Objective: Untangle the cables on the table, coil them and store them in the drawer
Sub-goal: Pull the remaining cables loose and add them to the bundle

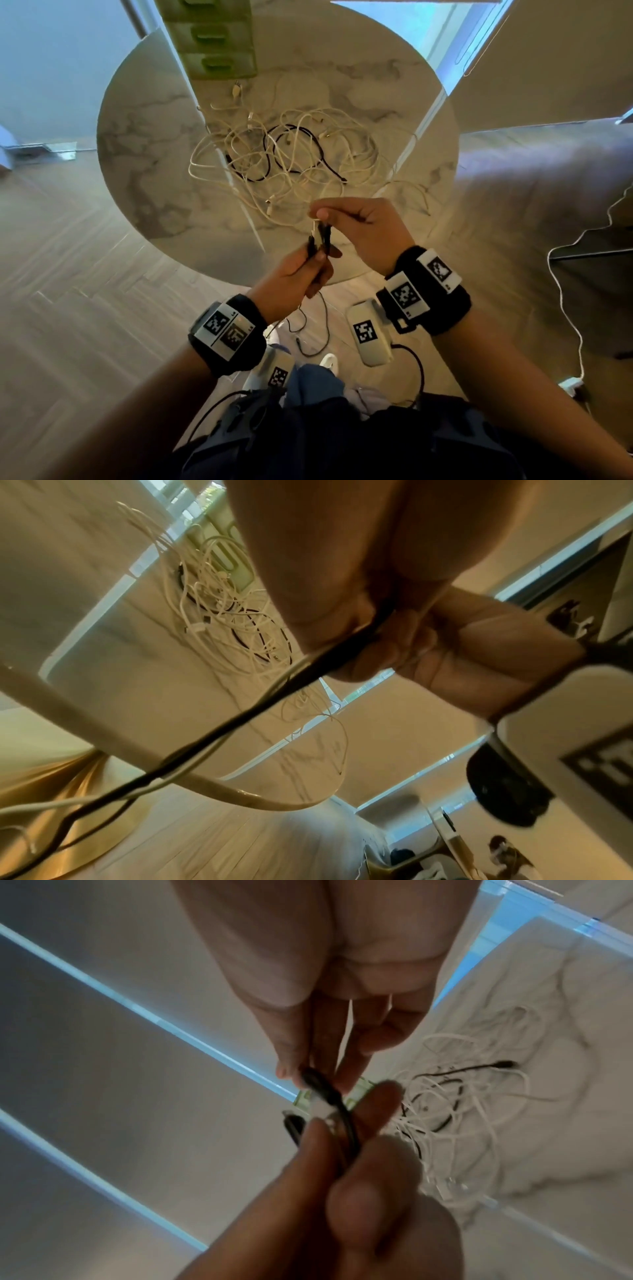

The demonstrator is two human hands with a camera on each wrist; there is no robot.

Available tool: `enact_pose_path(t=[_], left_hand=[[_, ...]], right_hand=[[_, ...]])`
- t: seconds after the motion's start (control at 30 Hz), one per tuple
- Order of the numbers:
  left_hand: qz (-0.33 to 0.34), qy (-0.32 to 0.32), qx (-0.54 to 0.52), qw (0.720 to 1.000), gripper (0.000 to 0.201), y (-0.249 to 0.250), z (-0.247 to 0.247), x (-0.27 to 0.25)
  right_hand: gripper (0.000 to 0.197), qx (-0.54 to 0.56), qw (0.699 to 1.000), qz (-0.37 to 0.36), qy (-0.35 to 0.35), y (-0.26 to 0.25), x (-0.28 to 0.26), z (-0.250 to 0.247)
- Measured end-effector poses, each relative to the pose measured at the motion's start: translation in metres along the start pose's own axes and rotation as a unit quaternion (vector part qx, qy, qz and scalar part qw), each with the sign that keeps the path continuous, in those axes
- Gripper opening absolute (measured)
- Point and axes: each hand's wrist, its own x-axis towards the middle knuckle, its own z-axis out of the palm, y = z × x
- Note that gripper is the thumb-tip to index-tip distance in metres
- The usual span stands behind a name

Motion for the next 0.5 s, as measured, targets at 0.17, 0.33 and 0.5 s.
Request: enact_pose_path(t=[0.17, 0.33, 0.5], left_hand=[[0.010, -0.019, 0.005, 1.000, 0.023, 0.004, 0.014, -0.012], [-0.025, -0.016, -0.030, 0.999, 0.024, 0.003, 0.022, -0.018], [-0.041, -0.039, -0.040, 0.998, 0.026, 0.006, 0.024, -0.025]], right_hand=[[0.022, 0.071, 0.997, 0.006, -0.033, 0.015, -0.022, -0.003], [0.026, 0.095, 0.993, -0.035, -0.061, 0.018, -0.037, -0.008], [0.032, 0.059, 0.993, -0.047, -0.095, 0.022, -0.044, -0.016]])
